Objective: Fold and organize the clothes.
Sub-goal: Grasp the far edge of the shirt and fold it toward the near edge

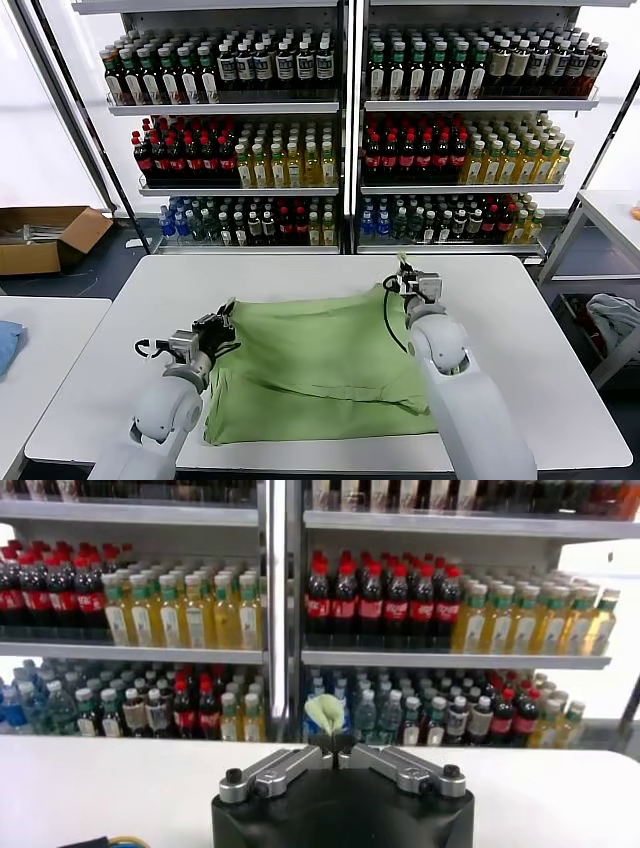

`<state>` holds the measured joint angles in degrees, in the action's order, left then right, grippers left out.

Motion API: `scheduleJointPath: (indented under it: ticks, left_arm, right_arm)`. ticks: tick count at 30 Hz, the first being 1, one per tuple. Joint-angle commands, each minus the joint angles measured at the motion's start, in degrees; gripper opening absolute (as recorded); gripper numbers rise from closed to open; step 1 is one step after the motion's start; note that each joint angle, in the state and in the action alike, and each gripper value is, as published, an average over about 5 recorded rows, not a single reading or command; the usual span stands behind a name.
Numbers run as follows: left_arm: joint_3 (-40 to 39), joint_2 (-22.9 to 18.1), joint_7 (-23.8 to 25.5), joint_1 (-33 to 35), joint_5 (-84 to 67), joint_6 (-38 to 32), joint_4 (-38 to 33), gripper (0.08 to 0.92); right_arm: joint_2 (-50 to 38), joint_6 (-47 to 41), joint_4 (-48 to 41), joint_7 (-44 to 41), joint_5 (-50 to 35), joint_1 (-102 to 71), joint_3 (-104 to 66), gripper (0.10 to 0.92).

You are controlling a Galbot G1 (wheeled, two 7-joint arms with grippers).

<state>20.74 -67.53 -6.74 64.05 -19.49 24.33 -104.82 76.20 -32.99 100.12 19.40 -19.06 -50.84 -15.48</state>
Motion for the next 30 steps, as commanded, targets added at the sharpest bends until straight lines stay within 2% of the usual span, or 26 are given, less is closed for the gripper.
scheduleJointPath:
  ticks: [1,7,15,30]
  left_arm:
    - [1.76,-0.78,0.08,11.78,2.58,-1.01,-8.78,0.090]
    - [2.37,-1.26,0.17,17.42,4.68,-1.47,-11.56,0.090]
    - [2.95,-2.67,0.54,21.85,7.21,-1.94,-12.23,0.090]
    - [3.26,-4.57,1.40,24.15,10.52,-2.40,-12.19,0.090]
  right_arm:
    - [-1.37,-0.12,15.57,3.83,0.08,-16.62,-1.95,0.106]
    - [-0.66,-0.11,19.97,5.27,1.10,-23.65,-3.20,0.106]
    - [-0.79,0.16,21.08,5.67,2.00,-29.99,-4.46,0.106]
    - [-1.38,1.47,19.33,5.92,3.16,-33.01,-4.58,0.106]
